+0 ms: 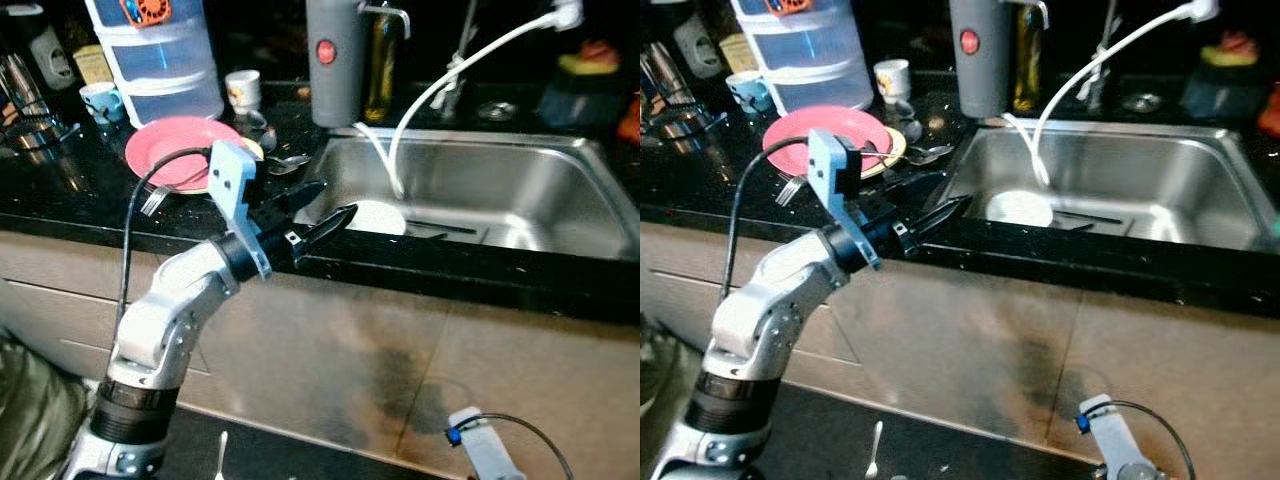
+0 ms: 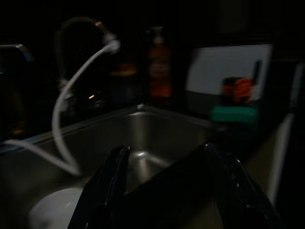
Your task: Kitchen organization
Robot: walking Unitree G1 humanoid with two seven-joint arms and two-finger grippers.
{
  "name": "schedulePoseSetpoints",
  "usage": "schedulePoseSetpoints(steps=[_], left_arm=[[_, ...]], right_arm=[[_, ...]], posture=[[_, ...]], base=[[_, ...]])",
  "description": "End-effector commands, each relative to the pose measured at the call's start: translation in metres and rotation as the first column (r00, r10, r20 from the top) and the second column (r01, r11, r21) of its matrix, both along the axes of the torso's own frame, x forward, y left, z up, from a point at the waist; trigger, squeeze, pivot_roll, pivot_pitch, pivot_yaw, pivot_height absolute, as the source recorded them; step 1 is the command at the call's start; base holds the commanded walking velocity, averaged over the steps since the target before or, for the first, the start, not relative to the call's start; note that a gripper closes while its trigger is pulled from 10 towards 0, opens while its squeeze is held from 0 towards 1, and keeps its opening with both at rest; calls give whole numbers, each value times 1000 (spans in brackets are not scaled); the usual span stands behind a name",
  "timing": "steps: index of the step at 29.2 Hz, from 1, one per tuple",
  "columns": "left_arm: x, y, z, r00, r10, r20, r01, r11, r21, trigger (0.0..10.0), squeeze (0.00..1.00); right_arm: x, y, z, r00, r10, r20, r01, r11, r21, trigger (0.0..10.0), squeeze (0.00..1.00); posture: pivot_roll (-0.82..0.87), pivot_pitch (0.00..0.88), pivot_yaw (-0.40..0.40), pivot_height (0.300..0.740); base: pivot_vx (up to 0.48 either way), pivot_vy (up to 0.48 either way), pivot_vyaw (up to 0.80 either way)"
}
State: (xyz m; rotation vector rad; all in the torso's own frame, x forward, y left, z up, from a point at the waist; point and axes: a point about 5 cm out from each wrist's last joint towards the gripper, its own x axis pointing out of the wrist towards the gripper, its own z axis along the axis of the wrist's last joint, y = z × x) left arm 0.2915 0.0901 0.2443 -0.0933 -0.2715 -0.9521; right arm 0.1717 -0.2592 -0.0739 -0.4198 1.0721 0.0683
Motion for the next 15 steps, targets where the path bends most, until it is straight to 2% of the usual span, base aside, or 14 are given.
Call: schedulePoseSetpoints(steps=[1,10,15], left_arm=[[2,4,-5,999,33,-15,-33,999,4,10000,0],[5,7,-6,998,67,-16,-67,998,-8,10000,0],[6,8,-7,996,83,-16,-83,997,-5,10000,0]], right_arm=[[-5,4,-4,1000,14,-26,-14,1000,6,10000,0],[-4,5,-3,1000,20,-18,-20,1000,20,10000,0],[-4,5,-3,999,39,-27,-39,999,25,10000,0]], posture=[[-31,0,33,740],[-26,0,26,740],[-25,0,24,740]], base=[[0,0,0],[0,0,0],[0,0,800]])
